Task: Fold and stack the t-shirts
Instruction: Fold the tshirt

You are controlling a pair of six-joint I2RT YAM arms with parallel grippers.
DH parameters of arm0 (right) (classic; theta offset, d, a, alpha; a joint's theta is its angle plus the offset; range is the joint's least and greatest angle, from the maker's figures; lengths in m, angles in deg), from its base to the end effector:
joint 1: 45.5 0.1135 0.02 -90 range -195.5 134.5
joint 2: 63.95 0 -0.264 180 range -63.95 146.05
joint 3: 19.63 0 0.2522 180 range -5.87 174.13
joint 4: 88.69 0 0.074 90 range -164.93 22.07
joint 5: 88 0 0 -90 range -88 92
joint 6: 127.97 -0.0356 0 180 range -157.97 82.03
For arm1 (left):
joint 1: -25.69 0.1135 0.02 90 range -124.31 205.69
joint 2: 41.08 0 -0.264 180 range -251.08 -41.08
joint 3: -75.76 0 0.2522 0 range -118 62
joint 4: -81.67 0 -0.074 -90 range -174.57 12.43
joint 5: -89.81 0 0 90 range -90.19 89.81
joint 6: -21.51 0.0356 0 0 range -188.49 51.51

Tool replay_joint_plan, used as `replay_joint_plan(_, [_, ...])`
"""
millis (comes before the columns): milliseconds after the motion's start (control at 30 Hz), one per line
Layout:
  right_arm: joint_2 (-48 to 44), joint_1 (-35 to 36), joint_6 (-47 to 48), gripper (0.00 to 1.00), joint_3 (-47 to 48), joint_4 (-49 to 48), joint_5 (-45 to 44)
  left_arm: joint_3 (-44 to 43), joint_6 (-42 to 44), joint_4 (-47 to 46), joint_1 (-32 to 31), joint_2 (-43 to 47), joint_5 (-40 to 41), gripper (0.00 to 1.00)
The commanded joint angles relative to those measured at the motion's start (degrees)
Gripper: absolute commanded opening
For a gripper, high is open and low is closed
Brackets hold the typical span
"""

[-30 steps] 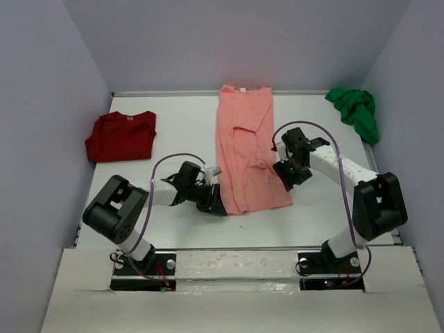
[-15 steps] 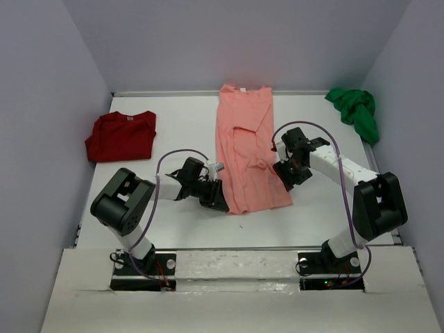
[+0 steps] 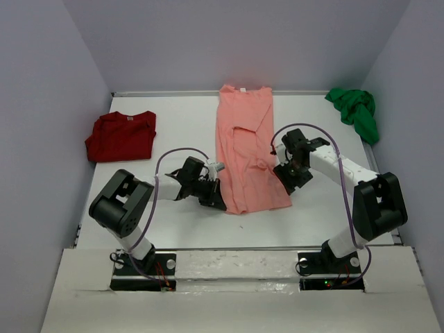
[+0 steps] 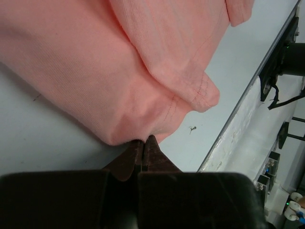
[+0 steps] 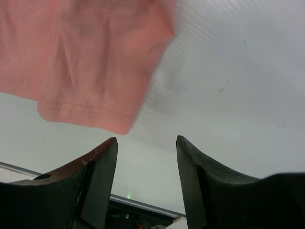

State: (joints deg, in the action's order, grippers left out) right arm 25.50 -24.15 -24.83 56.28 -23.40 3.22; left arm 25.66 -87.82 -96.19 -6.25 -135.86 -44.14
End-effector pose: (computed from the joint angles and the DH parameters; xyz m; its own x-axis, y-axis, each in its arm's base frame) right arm 0.2641 0.1041 0.2109 -0.8062 -0.5592 -0.1934 -0.5659 0.8241 -0.0237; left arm 0.2326 -0.1741 0.1266 -0.8434 0.2450 -0.4782 0.5349 0.4671 -0.7041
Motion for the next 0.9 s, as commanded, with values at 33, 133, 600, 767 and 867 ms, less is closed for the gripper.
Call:
replay_joint_plan(33, [-2.1, -0.4, 3.0, 0.58, 0.6, 5.5, 3.5, 1.0, 3.8, 3.3, -0.5, 4.9, 4.6, 0.0])
replay_joint_plan(133, [-1.7, -0.4, 4.7, 0.57, -0.4, 6.8, 5.6, 1.7, 4.5, 2.8, -0.5, 7.7, 5.2, 0.0])
replay_joint_plan(600, [10.9, -0.4, 4.3, 0.56, 2.6, 9.2, 16.1, 2.1, 4.8, 2.9, -0.5, 10.6, 5.2, 0.0])
replay_joint_plan(767, [13.4, -0.4, 4.9, 0.54, 2.8, 9.4, 17.7, 1.8, 5.0, 3.2, -0.6, 10.9, 5.1, 0.0])
replay_joint_plan(867, [14.0, -0.4, 5.0, 0.53, 2.8, 9.5, 17.9, 1.7, 5.0, 3.2, -0.5, 10.8, 5.0, 0.0])
